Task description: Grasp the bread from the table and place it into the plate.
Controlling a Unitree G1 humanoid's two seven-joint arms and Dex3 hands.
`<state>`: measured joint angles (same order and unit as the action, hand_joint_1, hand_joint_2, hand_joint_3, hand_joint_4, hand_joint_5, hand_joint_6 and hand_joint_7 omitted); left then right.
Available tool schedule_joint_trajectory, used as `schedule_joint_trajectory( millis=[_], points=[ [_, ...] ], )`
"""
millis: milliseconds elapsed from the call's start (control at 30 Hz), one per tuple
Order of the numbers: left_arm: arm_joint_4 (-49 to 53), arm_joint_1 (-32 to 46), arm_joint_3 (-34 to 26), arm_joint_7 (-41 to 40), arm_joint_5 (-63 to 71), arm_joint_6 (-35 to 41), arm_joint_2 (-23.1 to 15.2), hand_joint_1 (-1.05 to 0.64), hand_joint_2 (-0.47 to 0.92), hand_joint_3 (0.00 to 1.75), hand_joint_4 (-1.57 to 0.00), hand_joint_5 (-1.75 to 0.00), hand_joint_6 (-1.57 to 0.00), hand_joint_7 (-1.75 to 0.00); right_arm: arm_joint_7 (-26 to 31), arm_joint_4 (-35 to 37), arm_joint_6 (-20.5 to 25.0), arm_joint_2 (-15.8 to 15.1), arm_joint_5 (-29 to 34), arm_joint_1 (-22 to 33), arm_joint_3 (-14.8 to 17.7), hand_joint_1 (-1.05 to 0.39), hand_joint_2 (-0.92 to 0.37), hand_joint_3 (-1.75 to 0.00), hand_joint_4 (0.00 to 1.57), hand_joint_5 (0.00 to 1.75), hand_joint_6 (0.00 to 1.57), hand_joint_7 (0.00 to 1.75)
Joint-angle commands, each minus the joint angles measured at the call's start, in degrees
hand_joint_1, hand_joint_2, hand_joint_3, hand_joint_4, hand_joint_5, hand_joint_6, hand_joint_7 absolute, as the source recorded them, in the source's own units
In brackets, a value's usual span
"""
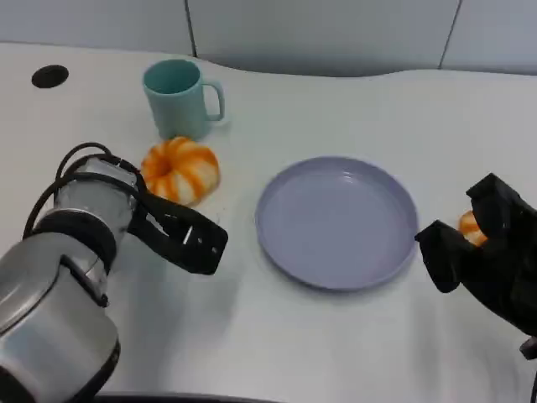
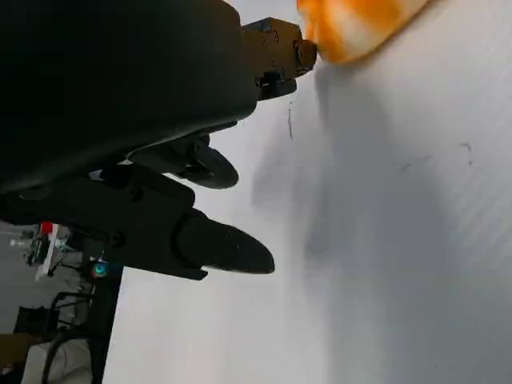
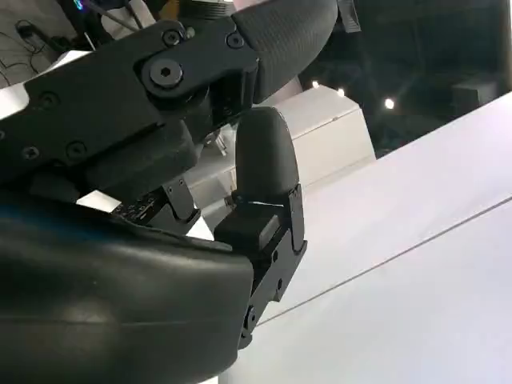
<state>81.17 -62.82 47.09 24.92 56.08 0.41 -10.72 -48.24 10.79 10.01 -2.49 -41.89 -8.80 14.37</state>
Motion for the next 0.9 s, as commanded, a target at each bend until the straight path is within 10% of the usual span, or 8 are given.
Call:
schedule_joint_trajectory(
  millis=[33, 900],
  points=[
    [0.17, 1.25, -0.07, 1.54, -0.09, -2.64, -1.52, -0.27, 0.92, 0.01, -0.42, 0.00, -0.59, 0.00, 0.10, -0.16, -1.36, -0.41, 0.47, 0.05, 0.35, -0.42, -0.85, 0.00, 0.86, 1.75, 0.69, 1.68],
    [-1.90, -6.47, -5.04, 7.24, -5.06, -12.65, -5.44, -0.23, 0.92, 0.24, -0.50, -0.03, -0.44, 0.00, 0.38, 0.55, -0.90, -0.94, 0.11, -0.41, -0.14, -0.40, -0.85, -0.01, 0.86, 1.75, 0.66, 1.74]
  ],
)
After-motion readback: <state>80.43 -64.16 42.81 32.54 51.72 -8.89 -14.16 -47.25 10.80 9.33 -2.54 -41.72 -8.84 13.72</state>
